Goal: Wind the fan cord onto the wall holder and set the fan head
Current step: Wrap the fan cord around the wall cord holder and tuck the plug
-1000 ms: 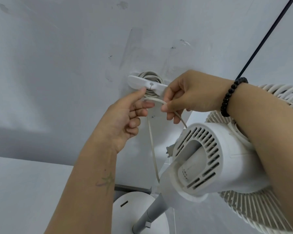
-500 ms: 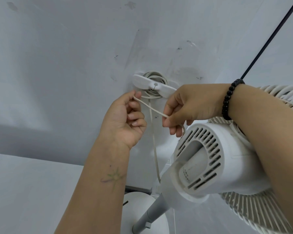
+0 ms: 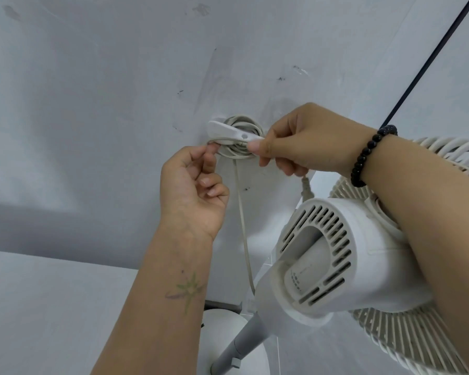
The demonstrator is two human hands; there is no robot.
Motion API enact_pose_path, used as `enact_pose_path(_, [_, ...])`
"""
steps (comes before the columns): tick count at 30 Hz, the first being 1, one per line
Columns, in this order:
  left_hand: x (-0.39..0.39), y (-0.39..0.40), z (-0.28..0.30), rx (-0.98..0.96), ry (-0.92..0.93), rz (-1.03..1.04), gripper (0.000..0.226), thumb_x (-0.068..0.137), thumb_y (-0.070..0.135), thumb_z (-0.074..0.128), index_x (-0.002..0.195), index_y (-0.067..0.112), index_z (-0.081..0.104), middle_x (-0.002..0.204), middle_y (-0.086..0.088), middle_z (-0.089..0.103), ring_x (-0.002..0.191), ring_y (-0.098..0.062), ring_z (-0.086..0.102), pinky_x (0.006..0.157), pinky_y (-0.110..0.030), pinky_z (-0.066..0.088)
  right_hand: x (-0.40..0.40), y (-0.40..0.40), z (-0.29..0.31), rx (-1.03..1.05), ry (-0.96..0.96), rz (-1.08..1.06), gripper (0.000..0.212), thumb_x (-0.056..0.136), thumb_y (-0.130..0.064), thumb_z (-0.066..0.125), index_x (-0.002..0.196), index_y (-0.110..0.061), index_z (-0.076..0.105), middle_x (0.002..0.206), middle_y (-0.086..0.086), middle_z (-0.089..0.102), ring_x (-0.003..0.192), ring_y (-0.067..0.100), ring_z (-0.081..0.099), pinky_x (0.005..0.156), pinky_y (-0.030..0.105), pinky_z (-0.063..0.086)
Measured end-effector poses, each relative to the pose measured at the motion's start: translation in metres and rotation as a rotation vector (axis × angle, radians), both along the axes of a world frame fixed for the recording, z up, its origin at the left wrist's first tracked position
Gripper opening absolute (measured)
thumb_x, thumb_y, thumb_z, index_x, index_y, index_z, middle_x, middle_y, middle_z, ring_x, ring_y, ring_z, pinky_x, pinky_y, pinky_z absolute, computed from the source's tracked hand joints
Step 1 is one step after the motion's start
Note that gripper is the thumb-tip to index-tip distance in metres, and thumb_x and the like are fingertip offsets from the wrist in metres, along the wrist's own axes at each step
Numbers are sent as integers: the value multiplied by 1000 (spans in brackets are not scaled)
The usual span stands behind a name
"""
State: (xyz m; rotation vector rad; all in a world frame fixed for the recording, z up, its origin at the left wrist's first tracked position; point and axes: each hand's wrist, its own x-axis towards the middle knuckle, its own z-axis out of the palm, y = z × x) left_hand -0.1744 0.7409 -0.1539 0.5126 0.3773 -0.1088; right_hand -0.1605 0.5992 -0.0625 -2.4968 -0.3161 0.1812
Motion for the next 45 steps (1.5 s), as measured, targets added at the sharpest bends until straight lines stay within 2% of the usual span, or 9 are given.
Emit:
enact_pose_path(4, [-1,-1,0,89,-42,53,9,83,14,60,82,13,69,59,9,55,41,-5,28,42,-17,19,2,2,3,48,-189,4,30,84,-37,68,70,-11,72,33,-13,44,35,3,38,41,12,34])
enact_pose_path(9, [0,3,-9,599,-84,257,11,79,19,75,68,17,72,59,6,62,46,-10,36,46,-19,29,3,3,0,30,-171,51,28,83,-41,68,77,-14,76,35,-13,44,37,4,36,41,11,33])
enact_pose_path(12, [-1,3,-12,698,-139,322,8,80,20,75,72,20,75,65,5,70,51,-8,48,52,-18,40,3,3,0,37,-169,48,27,83,-40,68,78,-16,76,35,-14,46,36,4,37,40,10,32])
enact_pose_path(16, [-4,-5,-12,679,-179,327,12,83,18,74,94,21,77,80,9,76,60,-1,62,60,-15,48,4,6,0,35,-165,34,26,85,-41,66,76,-18,76,36,-13,44,37,4,37,42,12,34])
enact_pose_path(20, [-2,-7,-11,648,-169,330,13,82,19,76,95,22,76,92,10,77,92,-7,71,92,-28,55,5,7,1,101,-103,-9,19,84,-27,64,75,-16,76,42,-12,45,42,5,38,49,19,35])
enact_pose_path(23, [-3,-8,-10,635,-174,323,13,83,20,75,96,22,76,95,9,76,97,-7,71,97,-33,53,7,6,1,139,-136,-30,14,86,-19,63,76,-14,72,40,-15,51,40,-2,45,49,15,36])
enact_pose_path(33, [1,-3,-12,440,-204,178,14,85,19,73,99,20,72,91,9,70,80,-4,60,68,-21,45,2,6,0,11,-104,36,19,87,-29,67,78,-12,69,61,0,71,41,5,54,42,14,44])
enact_pose_path(39, [1,1,-10,177,-185,51,11,87,29,68,88,19,71,81,8,68,71,-2,57,61,-16,42,-2,7,1,-22,-44,97,17,82,-29,72,76,-14,73,61,-1,72,39,4,53,41,16,44])
enact_pose_path(45, [0,-4,-7,110,-213,53,19,87,26,68,105,18,68,84,9,67,69,-2,57,60,-16,42,0,7,2,57,-111,32,9,85,-19,68,78,-15,71,57,-3,67,39,2,49,45,18,43])
